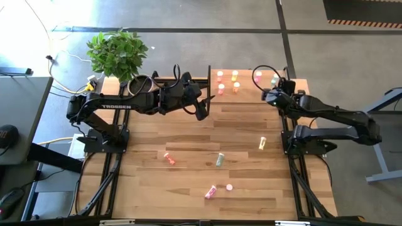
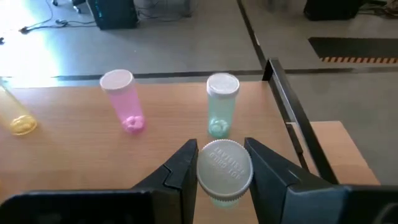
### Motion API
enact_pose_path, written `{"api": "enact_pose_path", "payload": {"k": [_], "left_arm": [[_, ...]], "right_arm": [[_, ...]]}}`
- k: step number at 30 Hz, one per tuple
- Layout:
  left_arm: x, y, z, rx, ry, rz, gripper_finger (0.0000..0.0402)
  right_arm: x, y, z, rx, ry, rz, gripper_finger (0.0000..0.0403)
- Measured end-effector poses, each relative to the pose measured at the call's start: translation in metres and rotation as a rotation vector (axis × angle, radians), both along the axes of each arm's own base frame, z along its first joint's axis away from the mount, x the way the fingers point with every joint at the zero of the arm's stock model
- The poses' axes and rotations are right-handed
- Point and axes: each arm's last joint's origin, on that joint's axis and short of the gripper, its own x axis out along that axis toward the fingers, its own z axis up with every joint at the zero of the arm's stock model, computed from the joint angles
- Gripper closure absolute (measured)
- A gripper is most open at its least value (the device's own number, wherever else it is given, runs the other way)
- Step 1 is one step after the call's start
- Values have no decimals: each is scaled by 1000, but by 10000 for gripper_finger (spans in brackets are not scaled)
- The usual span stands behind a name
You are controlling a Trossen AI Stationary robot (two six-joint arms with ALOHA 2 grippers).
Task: Pick and place medicine bottles onto shelf by color
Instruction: Put the top blue medicine bottle aligned with the other blue medicine bottle on the shelf
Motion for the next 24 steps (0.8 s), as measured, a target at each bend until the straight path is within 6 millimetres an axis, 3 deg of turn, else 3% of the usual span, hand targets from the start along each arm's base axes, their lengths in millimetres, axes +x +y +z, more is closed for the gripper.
{"api": "enact_pose_path", "payload": {"k": [7,24], "left_arm": [[0,0,0,-1,0,0,187],[0,0,0,1,1,-1,187]], "right_arm": [[-3,-5,-10,4,-7,-55,304],[1,-17,-10,37,-14,-21,304]]}}
